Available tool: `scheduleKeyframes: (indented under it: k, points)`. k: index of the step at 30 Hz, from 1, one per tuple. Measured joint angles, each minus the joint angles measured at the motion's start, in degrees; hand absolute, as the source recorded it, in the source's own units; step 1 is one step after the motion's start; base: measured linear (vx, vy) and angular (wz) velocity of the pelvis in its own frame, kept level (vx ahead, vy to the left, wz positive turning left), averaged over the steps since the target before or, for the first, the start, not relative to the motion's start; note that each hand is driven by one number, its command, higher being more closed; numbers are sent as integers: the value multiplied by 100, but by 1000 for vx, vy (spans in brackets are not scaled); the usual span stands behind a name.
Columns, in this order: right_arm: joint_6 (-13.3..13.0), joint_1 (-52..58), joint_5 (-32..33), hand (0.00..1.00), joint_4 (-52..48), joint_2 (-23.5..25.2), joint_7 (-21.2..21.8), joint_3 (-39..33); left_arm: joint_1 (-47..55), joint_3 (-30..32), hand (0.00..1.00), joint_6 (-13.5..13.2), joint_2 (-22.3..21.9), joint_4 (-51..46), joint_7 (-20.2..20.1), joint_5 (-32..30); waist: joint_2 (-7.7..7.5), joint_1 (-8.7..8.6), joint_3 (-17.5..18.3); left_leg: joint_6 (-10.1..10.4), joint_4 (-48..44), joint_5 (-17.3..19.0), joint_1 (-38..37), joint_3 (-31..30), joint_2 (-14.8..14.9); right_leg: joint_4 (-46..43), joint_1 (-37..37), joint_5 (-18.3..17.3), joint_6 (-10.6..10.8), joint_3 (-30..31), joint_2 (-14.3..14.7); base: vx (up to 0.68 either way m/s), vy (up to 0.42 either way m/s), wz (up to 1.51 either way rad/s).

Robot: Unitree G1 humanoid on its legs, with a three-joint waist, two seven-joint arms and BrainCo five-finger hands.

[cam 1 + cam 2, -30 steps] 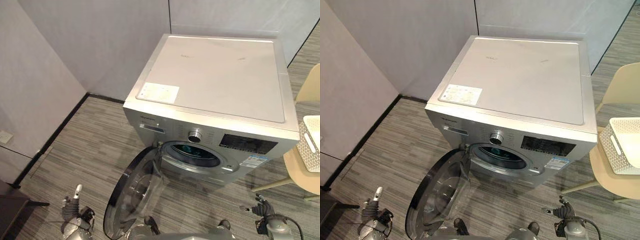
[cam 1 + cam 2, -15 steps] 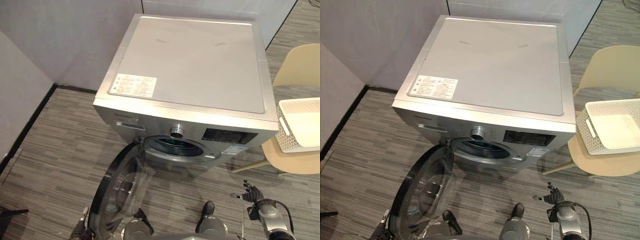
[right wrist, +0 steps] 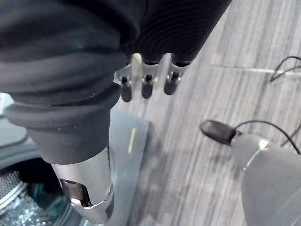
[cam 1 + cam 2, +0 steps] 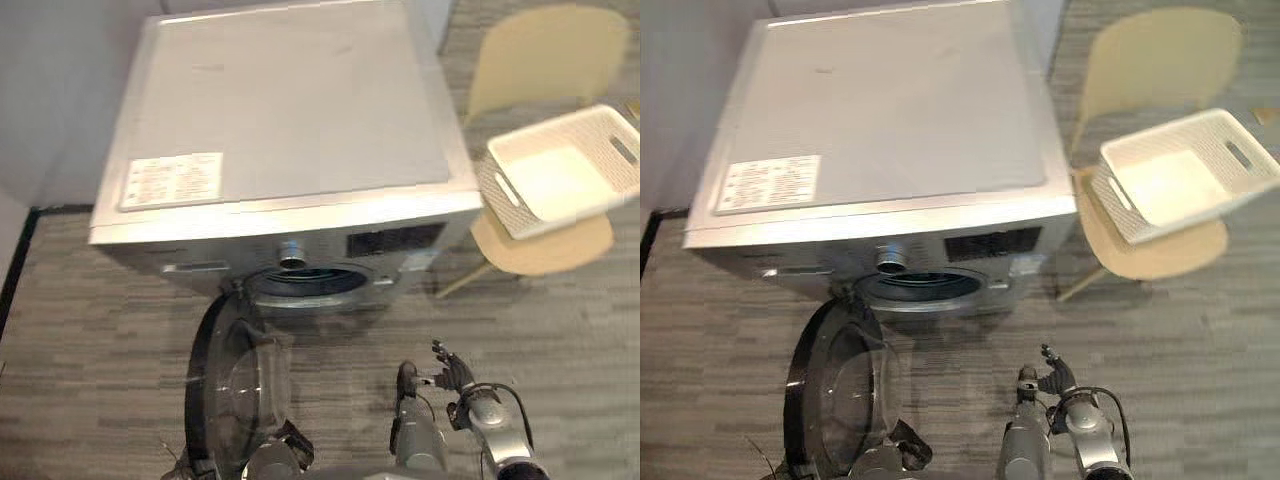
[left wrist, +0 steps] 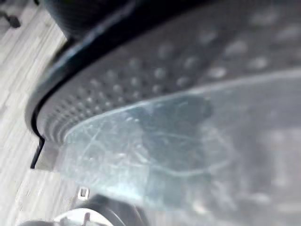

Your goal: Pick up the laundry basket with both hands and put the clothes into the washing machine.

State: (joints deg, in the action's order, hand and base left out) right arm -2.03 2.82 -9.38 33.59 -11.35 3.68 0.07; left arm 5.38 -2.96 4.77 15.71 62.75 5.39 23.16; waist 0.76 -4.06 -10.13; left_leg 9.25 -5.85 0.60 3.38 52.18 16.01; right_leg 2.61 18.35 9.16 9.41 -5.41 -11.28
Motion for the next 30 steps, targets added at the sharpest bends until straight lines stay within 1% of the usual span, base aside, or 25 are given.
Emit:
scheduleKeyframes:
  k: [1, 2, 3, 4, 5, 6, 7, 8, 9, 11, 14, 17, 20, 24, 25, 27, 28, 29, 30]
  points:
    - [-7, 2, 50, 0, -45, 3, -3, 45, 0, -78, 0, 10, 33, 0, 72, 27, -2, -47, -1, 1, 26, 15, 2, 63, -5, 86, 33, -3, 6, 148, 30, -103, -57, -77]
    - [-23, -28, 114, 0, -98, -19, -4, 127, 0, -96, 0, 26, 59, 15, 145, 127, 49, -180, 4, 7, 222, 10, 16, 121, -68, 295, 71, -158, 204, 326, 92, -71, -53, -59]
    - [-27, -109, 160, 0, -115, -47, -5, 166, 0, -168, 0, 53, 70, 23, 176, 112, 203, -192, 23, 44, 340, -19, 30, 139, -25, 165, 158, -220, 262, 447, 217, -51, -57, -54]
    - [-25, -71, 265, 0, -124, -31, -40, 228, 0, -337, 0, 102, 157, 21, 250, 139, 201, -253, -3, 79, 334, -42, 140, 97, 48, -672, 503, -251, 64, 902, 431, 36, -41, -11]
    - [-27, 11, 330, 0, -140, -49, -108, 324, -4, -505, 0, 102, 239, 19, 276, 172, 169, -302, 15, 129, 333, -92, 153, -58, -34, -665, 463, -521, -45, 849, 400, 65, -51, 7]
    - [14, 68, 404, 0, -309, -65, -137, 464, -6, -833, 0, 108, 344, -12, 313, 225, 173, -294, 20, 139, 376, -105, 191, -118, -28, -572, 463, -543, -104, 853, 442, 68, -41, 11]
    - [11, 135, 450, 0, -624, -124, -169, 570, -5, -1103, 0, 116, 429, -32, 330, 243, 164, -289, 14, 135, 413, -107, 239, -123, -25, -433, 465, -549, -111, 883, 473, 42, -48, -11]
    - [-42, 176, 455, 0, -990, -208, -235, 743, -5, -1411, 0, 117, 487, -30, 349, 409, 148, -281, 4, 89, 486, -139, 296, -123, -53, -254, 455, -549, -113, 921, 485, 41, -25, -12]
    - [-94, 140, 454, 0, -1057, -266, -240, 797, -5, -1563, 0, 116, 491, -11, 352, 520, 168, -269, 16, 32, 586, -183, 301, -127, -112, -245, 468, -528, -114, 941, 474, 45, -16, -3]
    - [-113, 23, 461, 0, -1053, -271, -271, 779, -11, -1830, 0, 109, 514, -40, 353, 578, 224, -263, 50, 39, 669, -196, 319, -234, -201, -369, 517, -469, -104, 864, 399, 54, 12, 22]
    - [-132, -42, 483, 0, -1101, -231, -399, 768, -10, -2159, 0, 87, 513, -50, 354, 613, 233, -227, 56, 10, 783, -236, 320, -335, -221, -499, 502, -432, -142, 721, 399, 77, 17, 18]
    - [-130, -40, 483, 0, -1116, -29, -487, 547, -10, -2171, 0, -11, 504, -53, 341, 611, 230, -122, 54, 8, 952, -320, 261, -329, -261, -733, 590, -424, -145, 695, 451, 36, 16, 2]
    - [-131, 22, 485, 0, -1116, 116, -500, 366, -29, -2113, 0, -38, 478, -53, 323, 501, 229, -124, 54, -6, 1008, -326, 185, -331, -328, -816, 564, -425, -144, 619, 350, -37, 10, 4]
    - [-125, 339, 484, 0, -1114, 214, -503, 246, -244, -1884, 0, -36, 452, -41, 262, 43, 222, -70, 51, -85, 1113, -363, 205, -445, -510, -793, 497, -450, -116, 376, 118, -67, 33, 26]
    - [-124, 407, 484, 0, -1056, 229, -498, 174, -438, -1788, 0, -35, 431, -42, 218, -187, 216, 45, 51, -120, 1118, -378, 257, -546, -626, -724, 452, -473, -85, 266, -15, -69, 28, 39]
    - [-113, 357, 486, 0, -936, 240, -500, 166, -540, -1656, 0, -39, 395, -48, 212, -346, 213, 61, 49, -194, 1131, -429, 345, -668, -702, -707, 466, -472, -85, 198, -111, -77, 35, 42]
    - [-119, 192, 541, 0, -840, 247, -525, 154, -714, -1534, 0, -49, 391, -107, 211, -383, 145, 136, 5, -259, 1162, -475, 507, -815, -792, -695, 532, -442, -83, 85, -231, -85, 43, 54]
    - [-117, 71, 608, 0, -710, 270, -587, 155, -808, -1461, 0, -79, 391, -235, 212, -380, 146, 205, 3, -316, 1160, -515, 637, -909, -835, -658, 583, -377, -74, 22, -285, -107, 49, 64]
    - [-117, -101, 684, 0, -554, 279, -640, 153, -861, -1329, 0, -104, 395, -412, 213, -375, 143, 228, -9, -375, 1134, -558, 796, -1017, -878, -584, 632, -290, -71, -74, -344, -106, 56, 65]
